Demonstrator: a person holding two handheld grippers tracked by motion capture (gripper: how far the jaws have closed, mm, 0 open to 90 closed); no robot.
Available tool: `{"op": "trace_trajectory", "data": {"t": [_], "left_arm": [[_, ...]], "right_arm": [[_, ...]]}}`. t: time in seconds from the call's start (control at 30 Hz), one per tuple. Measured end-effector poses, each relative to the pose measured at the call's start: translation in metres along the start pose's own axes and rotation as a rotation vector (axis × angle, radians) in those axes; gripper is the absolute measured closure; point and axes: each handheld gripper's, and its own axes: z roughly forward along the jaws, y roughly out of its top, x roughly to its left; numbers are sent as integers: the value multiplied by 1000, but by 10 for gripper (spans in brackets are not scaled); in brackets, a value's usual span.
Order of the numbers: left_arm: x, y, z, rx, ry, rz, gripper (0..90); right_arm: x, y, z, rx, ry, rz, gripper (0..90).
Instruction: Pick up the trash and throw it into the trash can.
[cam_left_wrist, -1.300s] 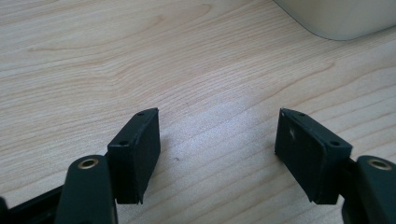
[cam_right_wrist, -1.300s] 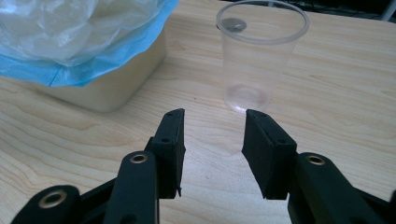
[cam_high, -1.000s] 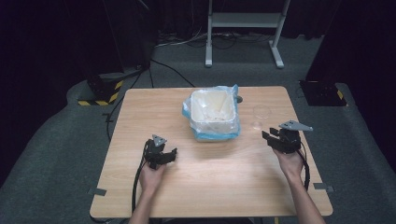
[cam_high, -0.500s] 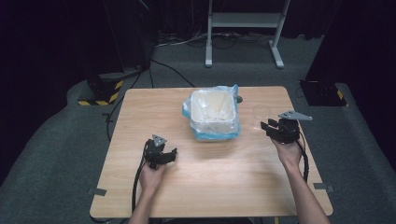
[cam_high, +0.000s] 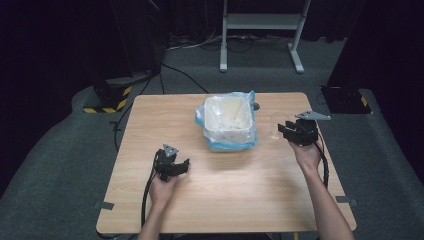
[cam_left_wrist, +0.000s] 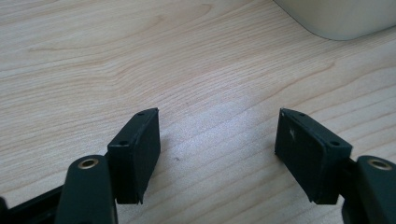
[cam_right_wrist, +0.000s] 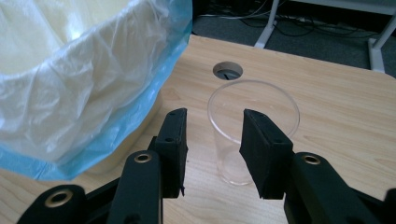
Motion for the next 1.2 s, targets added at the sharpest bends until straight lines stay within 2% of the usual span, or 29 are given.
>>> {"op": "trace_trajectory", "data": {"t": [0.17,0.43,0.67,0.83,0.93,1.2], "left_arm": [[0,0,0,2,1,0,308],[0,0,0,0,0,0,308],[0,0,0,0,0,0,308],[0,0,0,0,0,0,308],[0,0,0,0,0,0,308],[0,0,0,1,0,0,308]], "right_arm": [[-1,7,5,3,-9,-2,606],[-6,7,15,23,-17,13,603],[-4,13,27,38,-28,-5,603],[-2,12,38,56,-20,17,603],[1,11,45,66,-24,10,605],[0,6,57,110,-50,3,693]]}}
